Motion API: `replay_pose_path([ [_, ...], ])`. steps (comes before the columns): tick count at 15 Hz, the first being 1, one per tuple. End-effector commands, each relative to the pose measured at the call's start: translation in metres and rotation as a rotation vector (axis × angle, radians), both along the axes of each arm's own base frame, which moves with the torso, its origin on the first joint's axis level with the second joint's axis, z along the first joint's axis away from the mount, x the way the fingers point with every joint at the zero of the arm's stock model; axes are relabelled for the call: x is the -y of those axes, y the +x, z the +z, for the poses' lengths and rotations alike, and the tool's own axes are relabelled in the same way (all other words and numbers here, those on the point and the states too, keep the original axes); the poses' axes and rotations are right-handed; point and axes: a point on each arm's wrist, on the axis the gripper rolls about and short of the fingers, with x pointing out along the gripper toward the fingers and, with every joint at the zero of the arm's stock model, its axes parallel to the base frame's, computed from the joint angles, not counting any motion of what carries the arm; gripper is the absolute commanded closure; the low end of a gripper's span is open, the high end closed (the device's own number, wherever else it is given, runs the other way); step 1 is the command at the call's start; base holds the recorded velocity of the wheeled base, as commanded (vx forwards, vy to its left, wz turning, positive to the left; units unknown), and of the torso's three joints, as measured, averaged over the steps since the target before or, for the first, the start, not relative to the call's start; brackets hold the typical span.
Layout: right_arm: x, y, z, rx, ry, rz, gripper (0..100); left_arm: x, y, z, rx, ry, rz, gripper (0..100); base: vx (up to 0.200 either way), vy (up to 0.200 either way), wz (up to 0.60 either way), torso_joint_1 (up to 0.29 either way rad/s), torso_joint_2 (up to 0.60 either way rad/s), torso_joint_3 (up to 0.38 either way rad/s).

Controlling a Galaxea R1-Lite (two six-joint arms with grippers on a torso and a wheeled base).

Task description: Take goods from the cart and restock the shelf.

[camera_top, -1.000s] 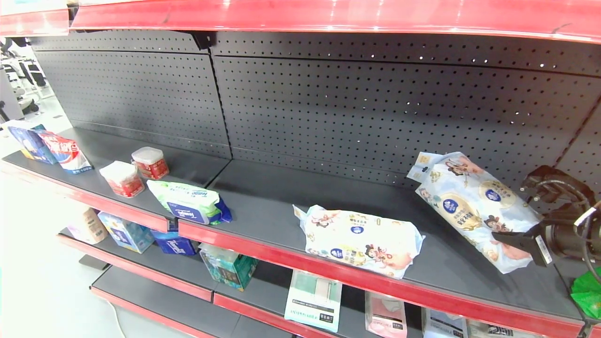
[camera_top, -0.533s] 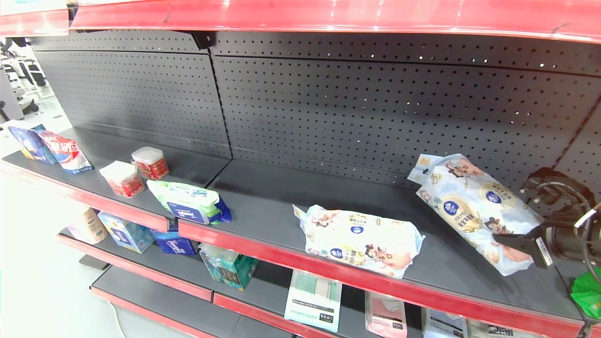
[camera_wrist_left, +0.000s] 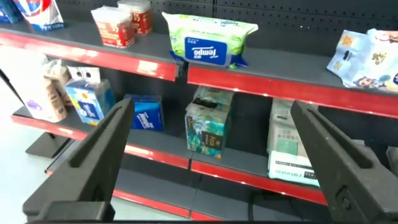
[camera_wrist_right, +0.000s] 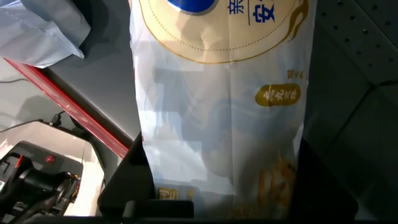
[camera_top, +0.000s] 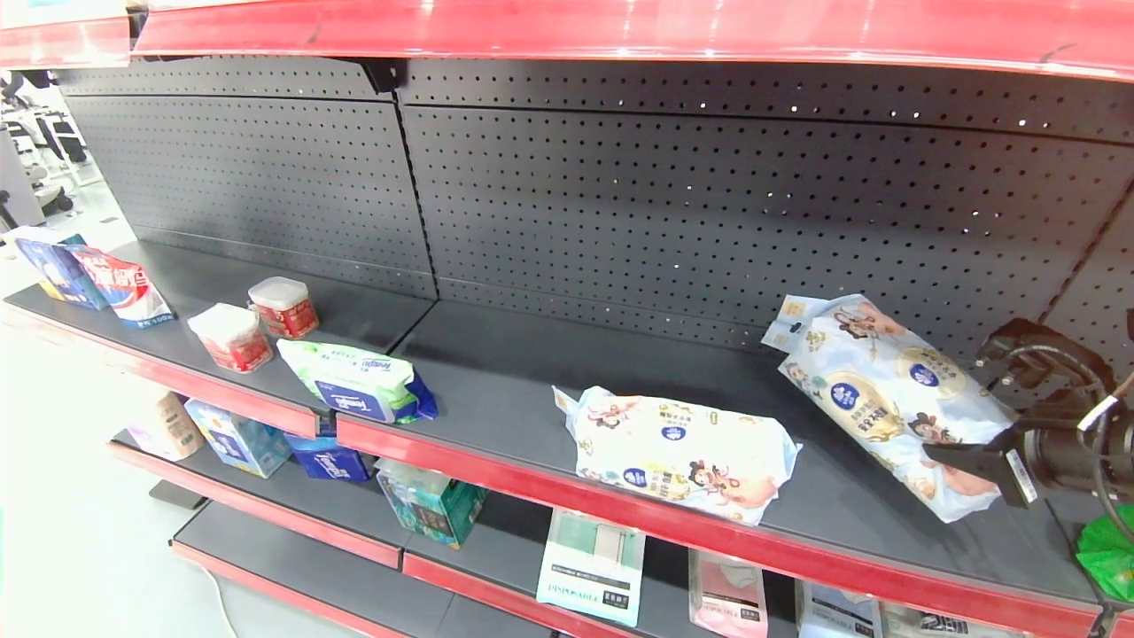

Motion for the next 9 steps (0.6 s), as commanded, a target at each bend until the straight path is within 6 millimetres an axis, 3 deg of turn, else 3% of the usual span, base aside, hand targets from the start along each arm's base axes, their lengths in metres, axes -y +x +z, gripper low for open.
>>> replay_pose_path([
  [1,0.001,0.008,-0.005,-0.02,-0.005,0.026,100,0.0,-0.001,0.0,0.007,0.0,-0.001,0,0.0,0.0,0.0,0.0,0.0,0.0],
  [3,0.001,0.02,-0.01,-0.025,-0.012,0.088,100,0.0,-0.001,0.0,0.007,0.0,-0.001,0,0.0,0.0,0.0,0.0,0.0,0.0],
  [7,0.01,0.07,-0.012,0.072,-0.065,0.225,100,0.0,-0.001,0.0,0.007,0.0,-0.001,0,0.0,0.0,0.0,0.0,0.0,0.0],
  [9,0.009,0.083,-0.013,0.085,-0.079,0.268,100,0.0,-0.001,0.0,0.007,0.0,-0.001,0,0.0,0.0,0.0,0.0,0.0,0.0],
])
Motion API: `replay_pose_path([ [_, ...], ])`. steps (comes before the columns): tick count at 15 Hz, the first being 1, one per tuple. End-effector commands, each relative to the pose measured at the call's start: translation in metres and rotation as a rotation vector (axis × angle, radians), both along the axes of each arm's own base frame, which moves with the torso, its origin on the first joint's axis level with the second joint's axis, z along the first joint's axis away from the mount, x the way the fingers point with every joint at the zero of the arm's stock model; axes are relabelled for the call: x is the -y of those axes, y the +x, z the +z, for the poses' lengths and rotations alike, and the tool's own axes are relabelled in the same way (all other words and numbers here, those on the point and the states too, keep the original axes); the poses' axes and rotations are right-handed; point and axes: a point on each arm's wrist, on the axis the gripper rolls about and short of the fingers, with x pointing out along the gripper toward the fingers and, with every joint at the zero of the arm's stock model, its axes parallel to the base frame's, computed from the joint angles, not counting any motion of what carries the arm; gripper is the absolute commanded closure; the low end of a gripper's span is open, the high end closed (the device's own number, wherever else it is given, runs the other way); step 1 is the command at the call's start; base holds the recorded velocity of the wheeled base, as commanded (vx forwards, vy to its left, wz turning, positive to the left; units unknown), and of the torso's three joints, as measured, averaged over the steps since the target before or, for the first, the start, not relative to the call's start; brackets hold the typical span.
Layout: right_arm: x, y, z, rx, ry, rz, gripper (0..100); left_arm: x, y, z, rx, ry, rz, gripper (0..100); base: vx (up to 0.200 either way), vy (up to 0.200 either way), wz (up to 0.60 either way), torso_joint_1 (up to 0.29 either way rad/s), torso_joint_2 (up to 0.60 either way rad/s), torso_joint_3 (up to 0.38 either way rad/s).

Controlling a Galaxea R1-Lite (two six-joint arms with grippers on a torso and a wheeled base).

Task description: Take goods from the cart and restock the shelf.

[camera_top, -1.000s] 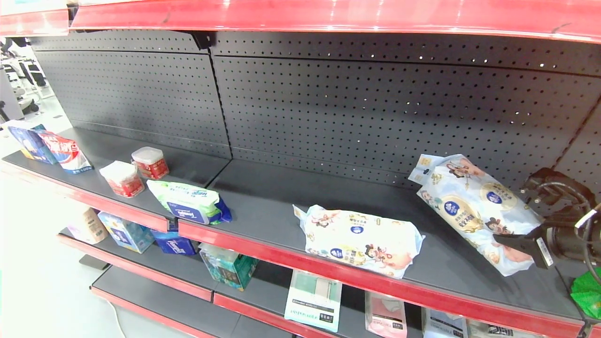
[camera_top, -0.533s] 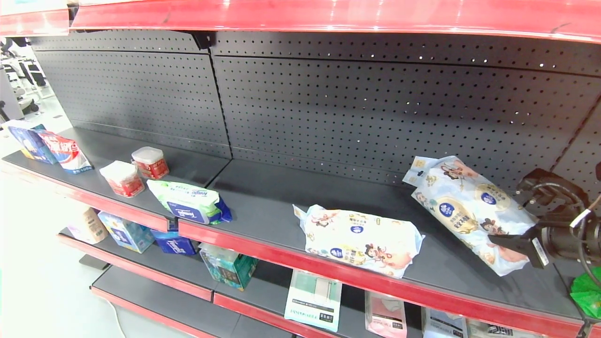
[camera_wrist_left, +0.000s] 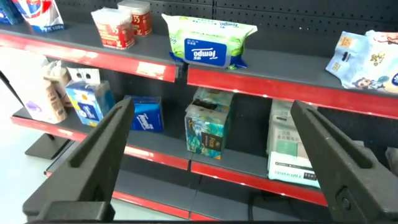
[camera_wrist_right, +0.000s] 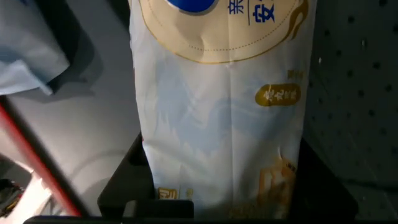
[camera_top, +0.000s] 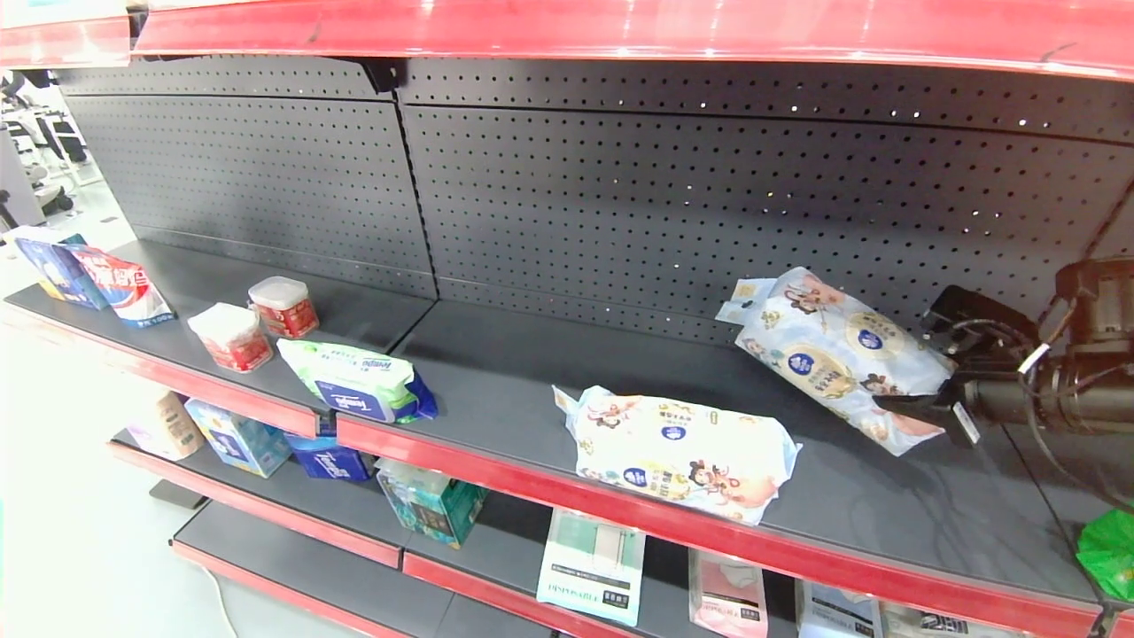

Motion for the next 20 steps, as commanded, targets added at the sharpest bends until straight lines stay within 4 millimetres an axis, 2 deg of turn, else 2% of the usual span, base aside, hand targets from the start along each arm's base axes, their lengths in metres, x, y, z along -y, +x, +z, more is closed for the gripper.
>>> replay_pose_path([
  [1,-0.006,0.019,-0.012,-0.028,0.012,0.049,100,0.0,0.0,0.0,0.002,0.0,0.0,0,0.0,0.0,0.0,0.0,0.0,0.0],
  [4,-0.018,0.026,-0.018,-0.03,0.016,0.131,100,0.0,0.0,0.0,0.002,0.0,0.0,0,0.0,0.0,0.0,0.0,0.0,0.0],
  [5,-0.019,0.036,-0.028,-0.035,-0.015,0.176,100,0.0,0.0,0.0,0.002,0.0,0.0,0,0.0,0.0,0.0,0.0,0.0,0.0],
  [7,-0.029,0.039,-0.032,-0.043,-0.009,0.222,100,0.0,0.0,0.0,0.002,0.0,0.0,0,0.0,0.0,0.0,0.0,0.0,0.0],
  [17,-0.047,0.06,-0.06,-0.067,-0.027,0.296,100,0.0,0.0,0.0,0.002,0.0,0.0,0,0.0,0.0,0.0,0.0,0.0,0.0],
  [18,-0.047,0.061,-0.06,-0.067,-0.03,0.295,0,0.0,0.0,0.0,0.002,0.0,0.0,0,0.0,0.0,0.0,0.0,0.0,0.0],
  [20,-0.049,0.062,-0.059,-0.062,-0.041,0.289,0,0.0,0.0,0.0,0.002,0.0,0.0,0,0.0,0.0,0.0,0.0,0.0,0.0],
])
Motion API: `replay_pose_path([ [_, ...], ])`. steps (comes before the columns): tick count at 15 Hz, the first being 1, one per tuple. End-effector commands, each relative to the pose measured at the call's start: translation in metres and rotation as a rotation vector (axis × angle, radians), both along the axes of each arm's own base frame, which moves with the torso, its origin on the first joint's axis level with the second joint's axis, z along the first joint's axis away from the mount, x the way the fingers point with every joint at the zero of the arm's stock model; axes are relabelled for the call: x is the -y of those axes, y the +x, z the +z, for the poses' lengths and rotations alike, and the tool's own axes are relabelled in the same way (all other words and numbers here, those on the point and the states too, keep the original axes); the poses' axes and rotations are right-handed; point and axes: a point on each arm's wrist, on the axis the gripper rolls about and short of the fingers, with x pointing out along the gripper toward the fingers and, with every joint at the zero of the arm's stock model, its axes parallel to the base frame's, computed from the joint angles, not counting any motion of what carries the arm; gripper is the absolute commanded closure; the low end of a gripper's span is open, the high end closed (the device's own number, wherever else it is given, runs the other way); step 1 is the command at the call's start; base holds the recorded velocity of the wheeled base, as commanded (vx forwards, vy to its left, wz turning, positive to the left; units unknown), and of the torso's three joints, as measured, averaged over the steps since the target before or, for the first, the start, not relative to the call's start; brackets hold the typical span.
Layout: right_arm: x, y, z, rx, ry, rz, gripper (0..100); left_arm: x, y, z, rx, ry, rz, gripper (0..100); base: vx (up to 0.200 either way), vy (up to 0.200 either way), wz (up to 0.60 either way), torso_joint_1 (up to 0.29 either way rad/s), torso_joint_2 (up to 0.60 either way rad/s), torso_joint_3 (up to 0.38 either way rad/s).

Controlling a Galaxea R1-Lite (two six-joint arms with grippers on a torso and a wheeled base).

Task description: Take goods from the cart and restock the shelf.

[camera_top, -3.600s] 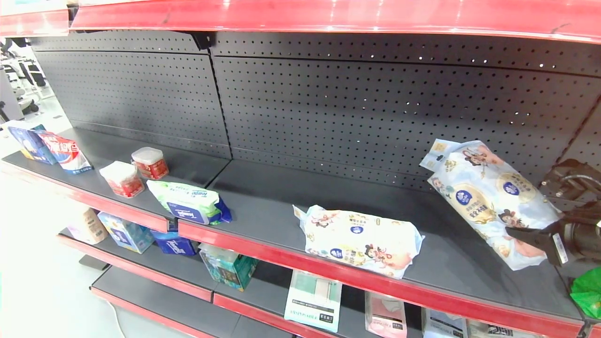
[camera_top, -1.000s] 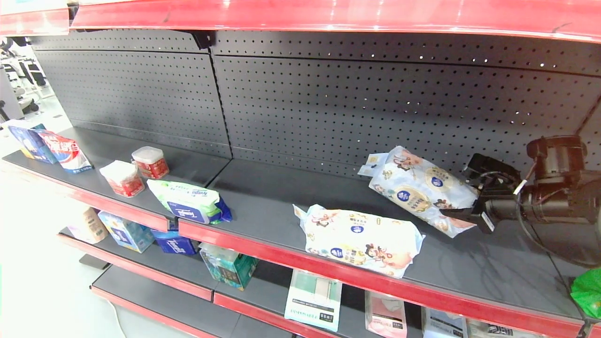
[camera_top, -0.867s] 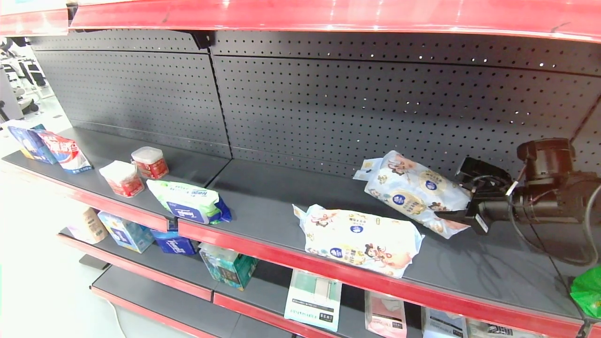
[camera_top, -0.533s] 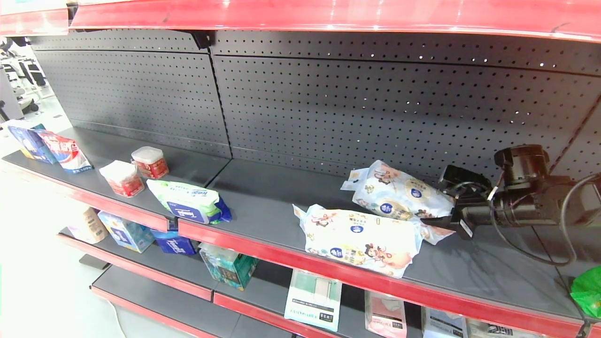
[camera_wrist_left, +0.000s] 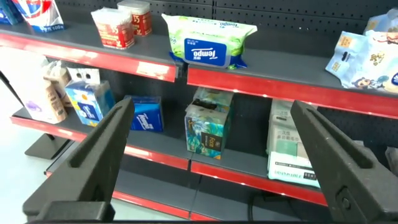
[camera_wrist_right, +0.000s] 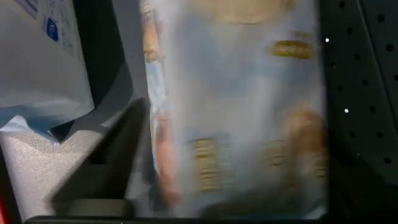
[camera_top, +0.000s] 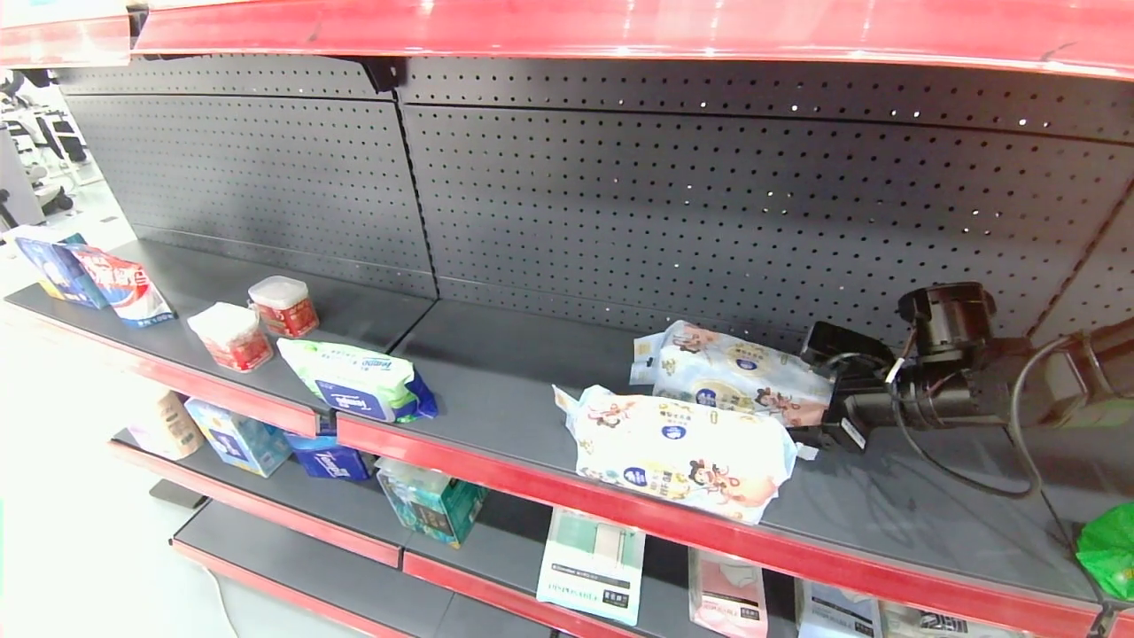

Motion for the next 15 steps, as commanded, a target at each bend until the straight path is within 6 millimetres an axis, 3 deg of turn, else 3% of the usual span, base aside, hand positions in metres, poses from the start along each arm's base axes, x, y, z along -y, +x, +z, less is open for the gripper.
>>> replay_pose_path([
  [1,-0.001,0.001,-0.001,-0.002,0.0,0.002,0,0.0,0.0,0.0,0.001,0.0,0.0,0,0.0,0.0,0.0,0.0,0.0,0.0],
  [10,0.025,-0.005,0.013,0.013,-0.043,-0.197,0,0.0,0.0,0.0,0.001,0.0,0.0,0,0.0,0.0,0.0,0.0,0.0,0.0],
  [15,0.026,-0.009,0.017,0.015,-0.039,-0.22,0,0.0,0.0,0.0,0.001,0.0,0.0,0,0.0,0.0,0.0,0.0,0.0,0.0],
])
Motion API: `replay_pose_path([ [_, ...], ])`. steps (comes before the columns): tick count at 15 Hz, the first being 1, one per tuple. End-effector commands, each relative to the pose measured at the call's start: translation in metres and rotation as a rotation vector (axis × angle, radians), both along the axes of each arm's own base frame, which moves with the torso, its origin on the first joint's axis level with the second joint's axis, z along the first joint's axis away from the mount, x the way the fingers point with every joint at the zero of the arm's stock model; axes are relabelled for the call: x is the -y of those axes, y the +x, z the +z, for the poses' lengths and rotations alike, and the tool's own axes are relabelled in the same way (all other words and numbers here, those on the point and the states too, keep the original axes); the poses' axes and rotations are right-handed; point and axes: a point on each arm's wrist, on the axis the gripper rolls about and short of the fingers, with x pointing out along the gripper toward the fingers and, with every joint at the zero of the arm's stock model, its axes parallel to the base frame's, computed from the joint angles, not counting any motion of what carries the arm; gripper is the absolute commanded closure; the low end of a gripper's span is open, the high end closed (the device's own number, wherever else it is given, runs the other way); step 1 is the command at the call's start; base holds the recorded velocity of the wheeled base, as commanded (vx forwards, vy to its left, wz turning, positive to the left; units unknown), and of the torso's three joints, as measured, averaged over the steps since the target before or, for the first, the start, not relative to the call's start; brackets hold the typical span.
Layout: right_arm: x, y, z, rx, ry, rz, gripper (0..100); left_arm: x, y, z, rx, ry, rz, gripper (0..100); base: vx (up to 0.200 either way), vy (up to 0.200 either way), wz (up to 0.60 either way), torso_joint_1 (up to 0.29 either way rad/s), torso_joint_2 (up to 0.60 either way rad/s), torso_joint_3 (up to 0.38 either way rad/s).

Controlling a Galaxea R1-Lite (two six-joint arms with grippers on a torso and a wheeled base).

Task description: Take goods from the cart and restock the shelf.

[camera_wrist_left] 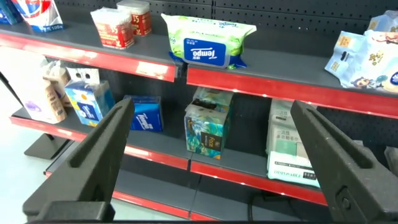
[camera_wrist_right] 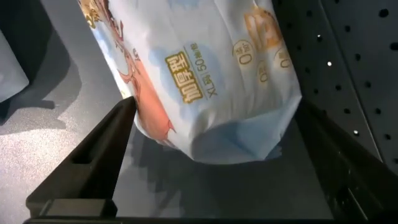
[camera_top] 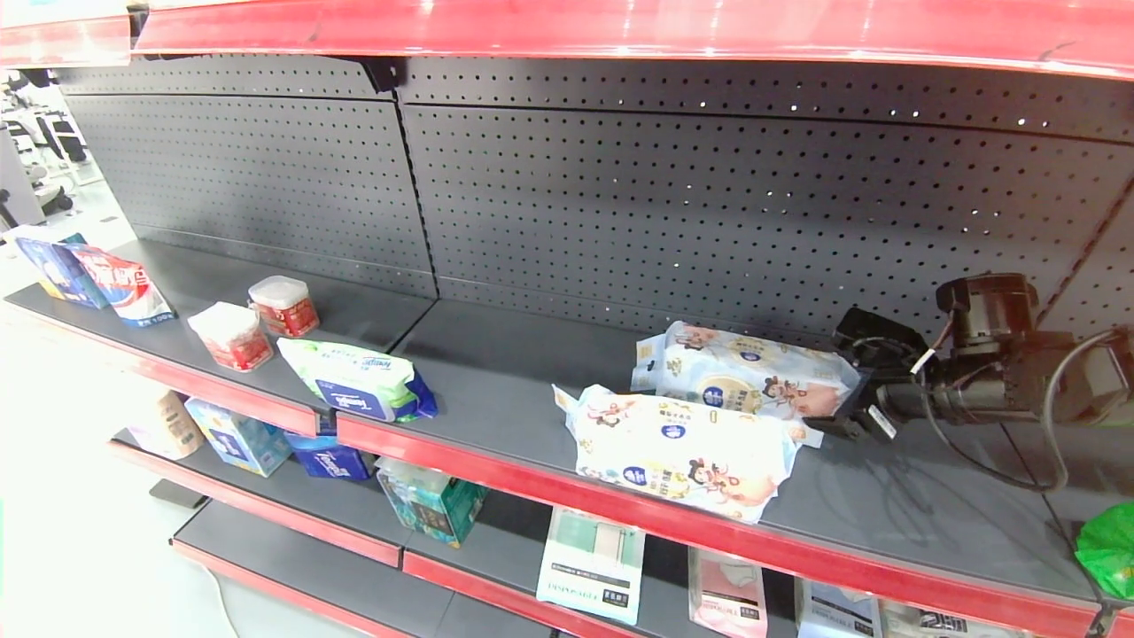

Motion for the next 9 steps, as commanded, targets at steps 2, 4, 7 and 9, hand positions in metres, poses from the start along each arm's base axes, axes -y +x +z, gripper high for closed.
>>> replay_pose_path([
  [2,0.006,-0.015,0.002,-0.014,0.019,-0.029,0,0.0,0.0,0.0,0.0,0.0,0.0,0,0.0,0.0,0.0,0.0,0.0,0.0],
  [4,0.023,-0.036,0.002,-0.048,0.104,-0.071,0,0.0,0.0,0.0,0.0,0.0,0.0,0,0.0,0.0,0.0,0.0,0.0,0.0],
  [7,0.048,-0.053,0.0,-0.076,0.16,-0.196,0,0.0,0.0,0.0,0.0,0.0,0.0,0,0.0,0.0,0.0,0.0,0.0,0.0],
  [9,0.057,-0.048,0.004,-0.068,0.203,-0.313,0,0.0,0.0,0.0,0.0,0.0,0.0,0,0.0,0.0,0.0,0.0,0.0,0.0],
])
